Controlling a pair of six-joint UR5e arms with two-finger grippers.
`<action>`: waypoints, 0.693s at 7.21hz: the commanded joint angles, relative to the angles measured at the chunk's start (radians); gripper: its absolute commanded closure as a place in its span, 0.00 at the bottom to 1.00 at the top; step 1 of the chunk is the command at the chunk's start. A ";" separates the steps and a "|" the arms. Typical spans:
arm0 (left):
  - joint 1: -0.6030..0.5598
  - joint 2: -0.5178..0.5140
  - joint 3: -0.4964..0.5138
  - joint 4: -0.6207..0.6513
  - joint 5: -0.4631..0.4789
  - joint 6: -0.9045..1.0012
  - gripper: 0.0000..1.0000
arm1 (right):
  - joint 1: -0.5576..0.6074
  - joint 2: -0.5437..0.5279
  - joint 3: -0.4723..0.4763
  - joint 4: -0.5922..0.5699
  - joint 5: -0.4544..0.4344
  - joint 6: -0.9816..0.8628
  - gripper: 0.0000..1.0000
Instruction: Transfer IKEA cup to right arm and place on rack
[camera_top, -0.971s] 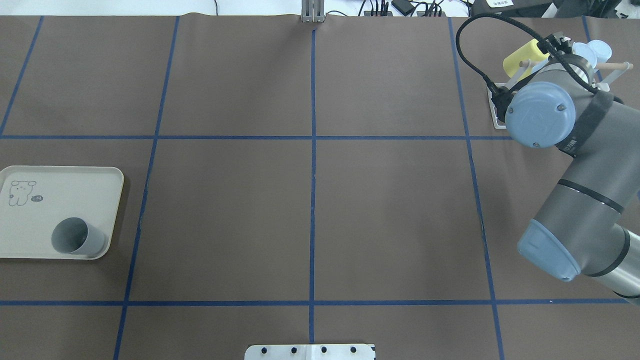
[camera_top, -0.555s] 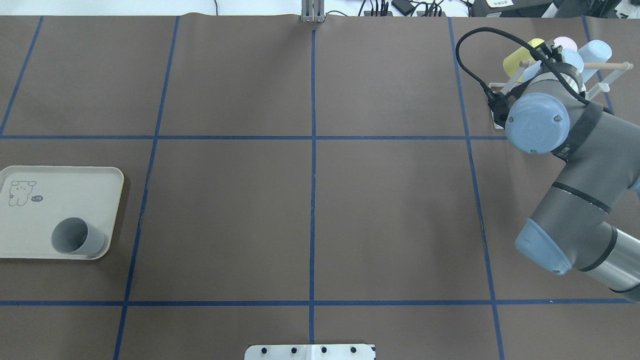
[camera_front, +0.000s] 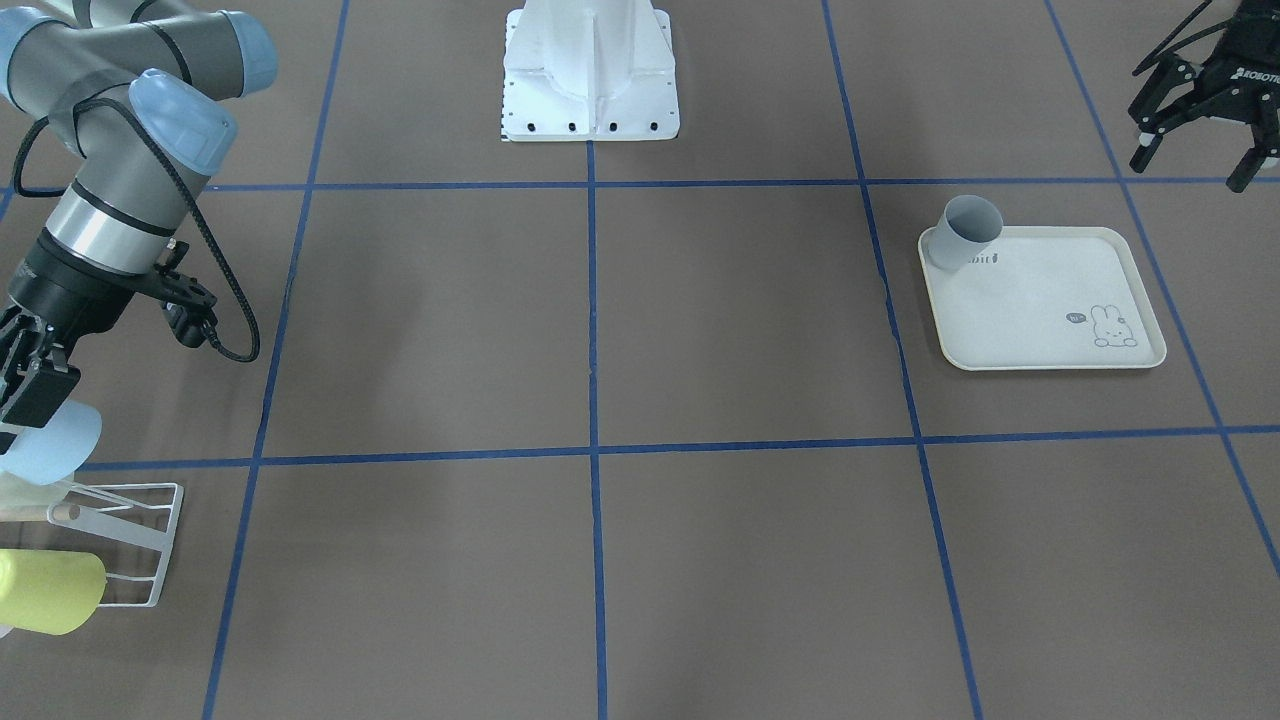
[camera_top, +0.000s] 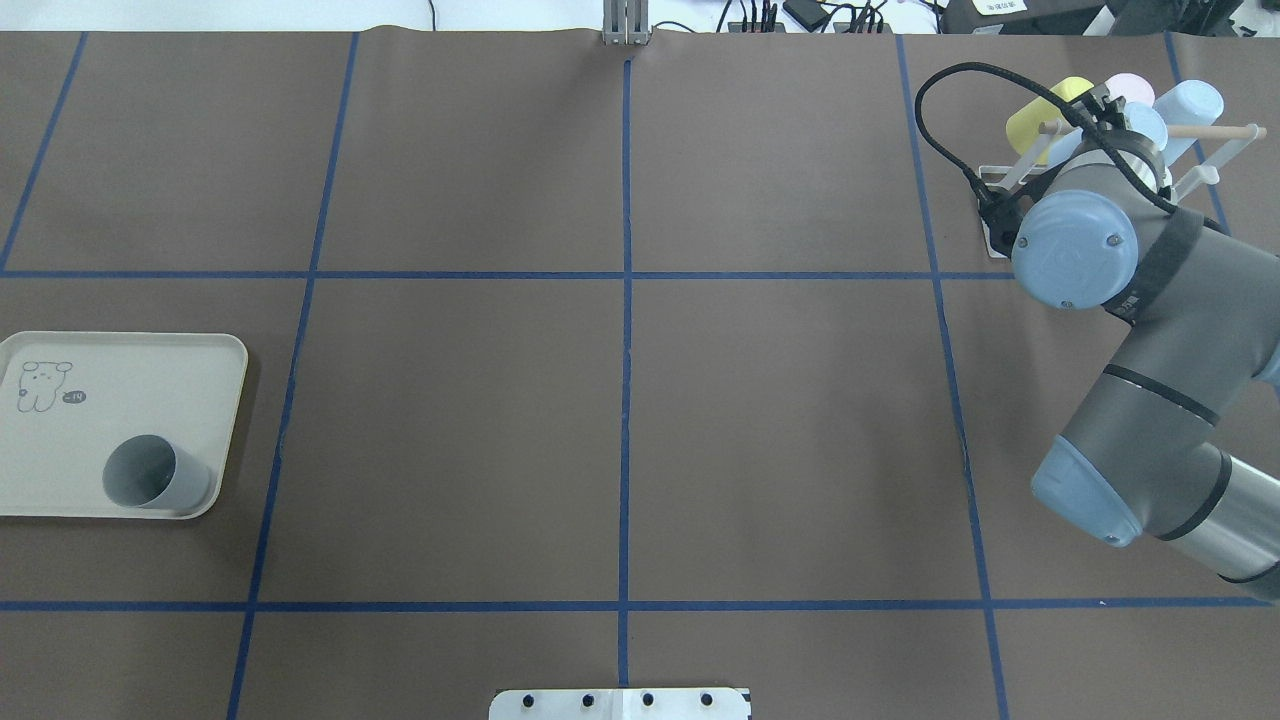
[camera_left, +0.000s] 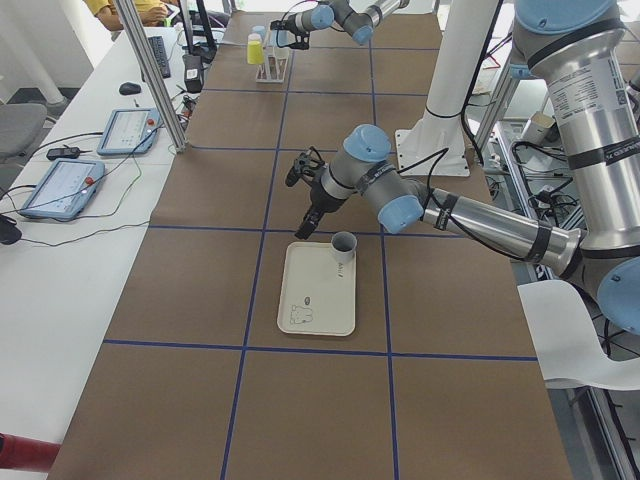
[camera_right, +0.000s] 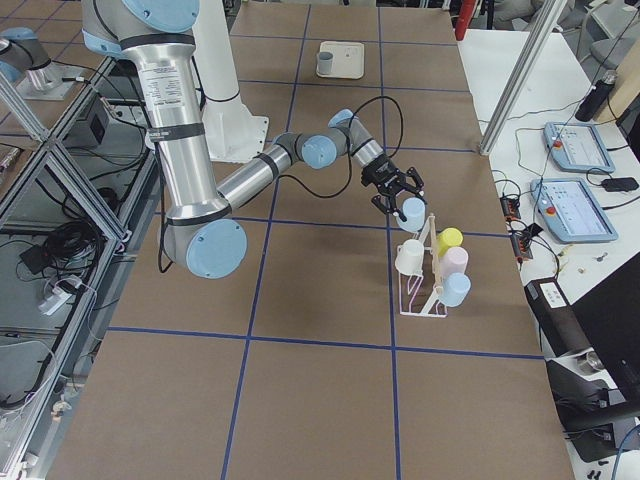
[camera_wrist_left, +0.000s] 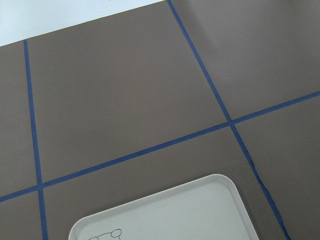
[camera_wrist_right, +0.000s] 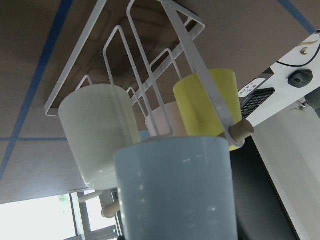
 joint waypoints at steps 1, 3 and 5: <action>0.000 0.001 0.004 -0.001 0.001 -0.002 0.00 | -0.003 0.000 -0.012 -0.001 0.000 -0.001 0.82; 0.000 0.001 0.009 -0.003 0.001 -0.002 0.00 | -0.003 0.002 -0.021 0.001 0.000 -0.001 0.82; 0.000 0.001 0.008 -0.003 0.001 -0.002 0.00 | -0.003 0.003 -0.044 0.001 0.000 -0.001 0.81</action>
